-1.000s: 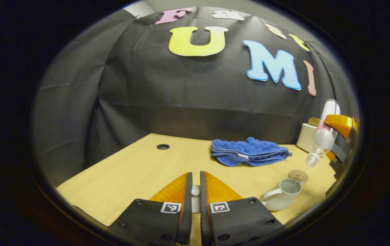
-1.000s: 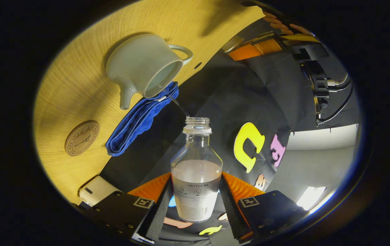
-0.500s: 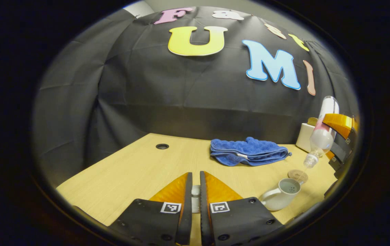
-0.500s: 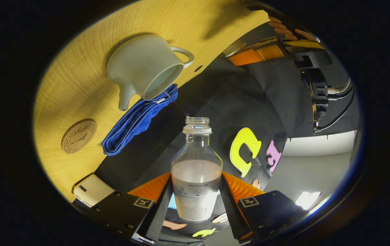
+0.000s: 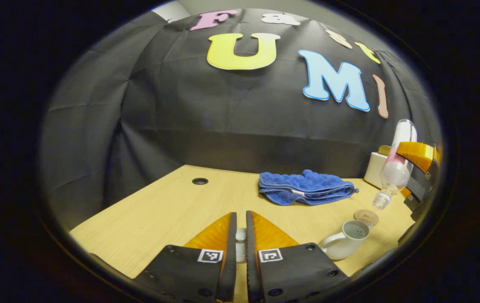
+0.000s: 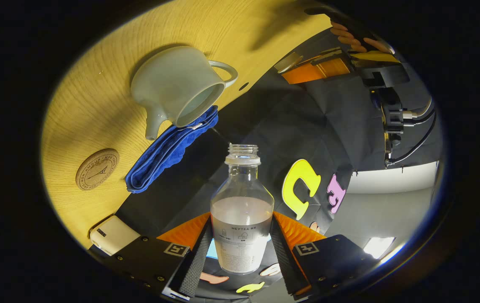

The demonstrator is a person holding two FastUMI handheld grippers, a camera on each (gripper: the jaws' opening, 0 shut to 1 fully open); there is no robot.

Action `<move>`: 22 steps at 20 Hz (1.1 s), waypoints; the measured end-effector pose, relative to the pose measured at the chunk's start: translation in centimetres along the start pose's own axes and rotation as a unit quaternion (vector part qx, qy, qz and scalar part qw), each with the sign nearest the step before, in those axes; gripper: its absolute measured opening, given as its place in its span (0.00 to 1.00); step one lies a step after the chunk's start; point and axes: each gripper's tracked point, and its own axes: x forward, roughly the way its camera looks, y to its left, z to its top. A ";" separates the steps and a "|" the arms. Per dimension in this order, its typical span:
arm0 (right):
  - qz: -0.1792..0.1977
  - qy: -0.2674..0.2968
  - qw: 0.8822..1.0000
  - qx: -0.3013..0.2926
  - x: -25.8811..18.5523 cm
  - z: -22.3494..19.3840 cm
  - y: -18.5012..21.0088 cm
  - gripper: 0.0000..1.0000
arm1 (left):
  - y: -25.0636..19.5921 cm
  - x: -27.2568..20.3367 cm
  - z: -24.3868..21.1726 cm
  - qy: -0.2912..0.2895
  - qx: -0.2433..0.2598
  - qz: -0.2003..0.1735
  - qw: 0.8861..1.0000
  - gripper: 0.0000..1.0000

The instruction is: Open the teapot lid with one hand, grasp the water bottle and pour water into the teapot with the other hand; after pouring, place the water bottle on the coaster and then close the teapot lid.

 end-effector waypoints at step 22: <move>0.149 0.099 0.737 0.652 -0.5 0.2 8.7 0.77 | 0.0 0.1 -0.2 0.000 -0.003 -0.002 1.000 0.17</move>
